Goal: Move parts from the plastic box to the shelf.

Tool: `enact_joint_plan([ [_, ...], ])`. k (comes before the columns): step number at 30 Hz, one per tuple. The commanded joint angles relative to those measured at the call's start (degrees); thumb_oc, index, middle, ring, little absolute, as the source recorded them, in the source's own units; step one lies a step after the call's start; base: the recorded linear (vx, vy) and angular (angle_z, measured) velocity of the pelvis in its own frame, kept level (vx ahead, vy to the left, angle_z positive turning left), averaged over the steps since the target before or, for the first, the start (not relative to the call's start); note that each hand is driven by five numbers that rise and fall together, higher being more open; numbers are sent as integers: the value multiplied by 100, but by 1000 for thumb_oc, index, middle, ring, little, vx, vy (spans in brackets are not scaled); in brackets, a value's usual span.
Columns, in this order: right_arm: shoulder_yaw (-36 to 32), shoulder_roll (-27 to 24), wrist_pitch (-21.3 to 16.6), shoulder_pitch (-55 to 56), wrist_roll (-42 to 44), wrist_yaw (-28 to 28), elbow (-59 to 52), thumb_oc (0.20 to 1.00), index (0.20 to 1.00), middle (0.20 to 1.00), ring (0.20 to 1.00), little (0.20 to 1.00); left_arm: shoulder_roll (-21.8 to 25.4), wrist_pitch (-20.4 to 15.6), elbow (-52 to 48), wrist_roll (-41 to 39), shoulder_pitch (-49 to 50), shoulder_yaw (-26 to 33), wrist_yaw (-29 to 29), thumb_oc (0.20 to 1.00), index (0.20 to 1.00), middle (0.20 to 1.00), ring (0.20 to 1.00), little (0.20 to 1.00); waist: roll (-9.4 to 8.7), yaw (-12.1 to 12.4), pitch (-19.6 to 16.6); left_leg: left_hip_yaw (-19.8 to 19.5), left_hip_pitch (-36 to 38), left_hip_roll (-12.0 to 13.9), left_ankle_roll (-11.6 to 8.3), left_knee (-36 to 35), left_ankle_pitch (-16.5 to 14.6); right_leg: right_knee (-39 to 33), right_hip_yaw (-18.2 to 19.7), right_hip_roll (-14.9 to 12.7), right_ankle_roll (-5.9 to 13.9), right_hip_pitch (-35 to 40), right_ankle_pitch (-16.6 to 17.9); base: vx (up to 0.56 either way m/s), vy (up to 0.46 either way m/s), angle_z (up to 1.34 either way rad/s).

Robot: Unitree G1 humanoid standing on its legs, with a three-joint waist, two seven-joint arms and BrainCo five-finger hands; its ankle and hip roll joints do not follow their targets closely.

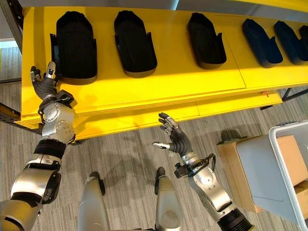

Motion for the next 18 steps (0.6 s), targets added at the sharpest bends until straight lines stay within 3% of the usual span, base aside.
enact_joint_plan([
  [1, -360, -105, -316, 84, -45, -39, -412, 1000, 1000, 1000, 1000, 1000, -70, -275, -154, 192, 270, 163, 74, 1000, 1000, 1000, 1000, 1000, 56, 207, -84, -393, 208, 270, -197, -399, 512, 452, 182, -124, -38, -172, 316, 0, 0, 0],
  [8, -655, -77, -375, 46, -171, -104, -427, 1000, 1000, 1000, 1000, 1000, -18, -465, -1902, 1168, 1281, 669, 407, 1000, 1000, 1000, 1000, 1000, 98, 339, -12, -364, 237, 221, -181, -445, 525, 478, 180, -162, -50, -177, 306, 0, 3, 1],
  [18, -703, -63, -430, -156, -187, -22, -400, 1000, 1000, 1000, 1000, 1000, 192, -455, -3071, 2226, 1129, 491, 479, 1000, 1000, 1000, 1000, 1000, 122, 349, 15, -344, 234, 198, -156, -408, 502, 543, 218, -178, -61, -213, 268, 0, 0, 0],
])
